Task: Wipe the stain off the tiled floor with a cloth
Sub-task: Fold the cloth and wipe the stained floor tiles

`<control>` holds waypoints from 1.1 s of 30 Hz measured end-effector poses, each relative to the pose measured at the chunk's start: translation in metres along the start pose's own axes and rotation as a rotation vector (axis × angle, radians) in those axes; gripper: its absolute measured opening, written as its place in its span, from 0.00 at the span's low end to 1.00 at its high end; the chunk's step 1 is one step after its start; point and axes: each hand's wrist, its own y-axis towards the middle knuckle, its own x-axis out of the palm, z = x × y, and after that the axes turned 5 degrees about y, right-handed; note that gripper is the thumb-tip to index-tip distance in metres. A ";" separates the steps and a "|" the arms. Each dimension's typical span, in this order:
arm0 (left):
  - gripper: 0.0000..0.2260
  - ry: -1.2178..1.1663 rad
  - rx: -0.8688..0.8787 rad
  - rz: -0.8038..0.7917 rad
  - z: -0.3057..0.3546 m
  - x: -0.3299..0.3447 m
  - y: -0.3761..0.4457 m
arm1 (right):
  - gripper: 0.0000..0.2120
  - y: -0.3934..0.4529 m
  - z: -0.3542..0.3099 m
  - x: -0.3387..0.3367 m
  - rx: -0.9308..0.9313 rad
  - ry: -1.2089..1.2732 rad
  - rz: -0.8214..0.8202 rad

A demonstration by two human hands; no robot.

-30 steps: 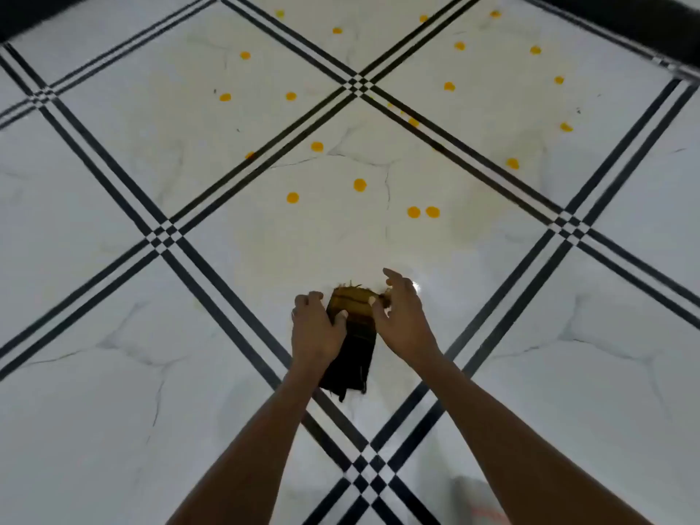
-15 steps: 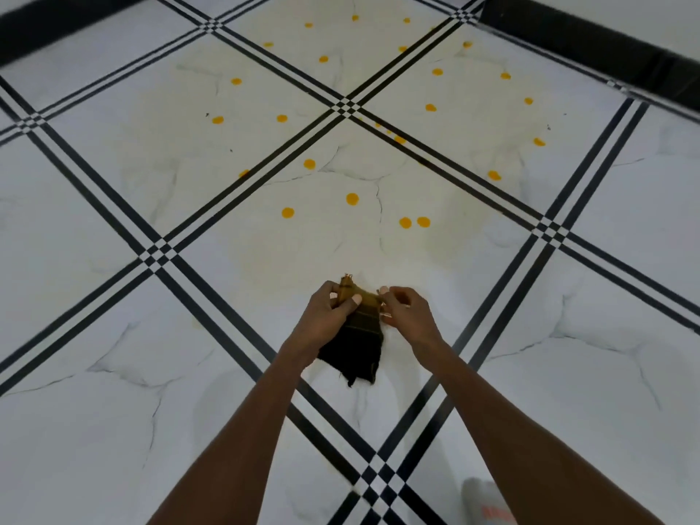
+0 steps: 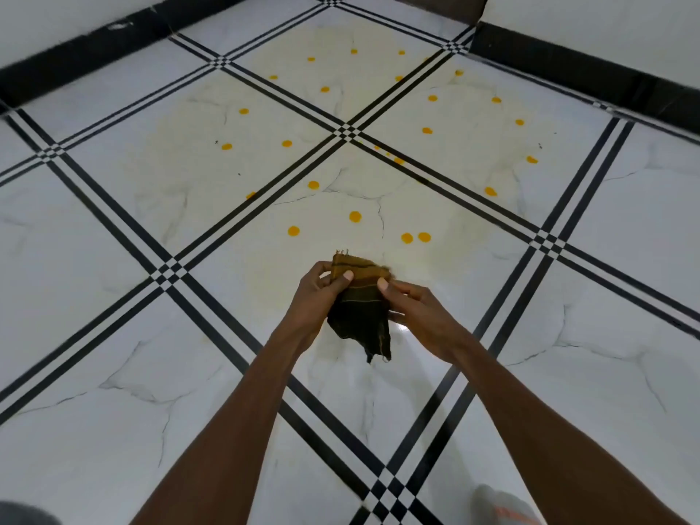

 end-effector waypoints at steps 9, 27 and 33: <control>0.20 0.190 0.157 0.259 -0.002 0.015 -0.015 | 0.09 0.009 -0.010 -0.002 -0.049 0.069 0.346; 0.08 -0.371 -0.025 0.107 -0.003 0.030 -0.028 | 0.11 0.012 -0.014 0.029 -0.293 -0.566 0.293; 0.09 -0.376 -0.035 0.125 -0.001 0.031 -0.028 | 0.07 0.014 -0.006 0.023 -0.151 -0.311 0.244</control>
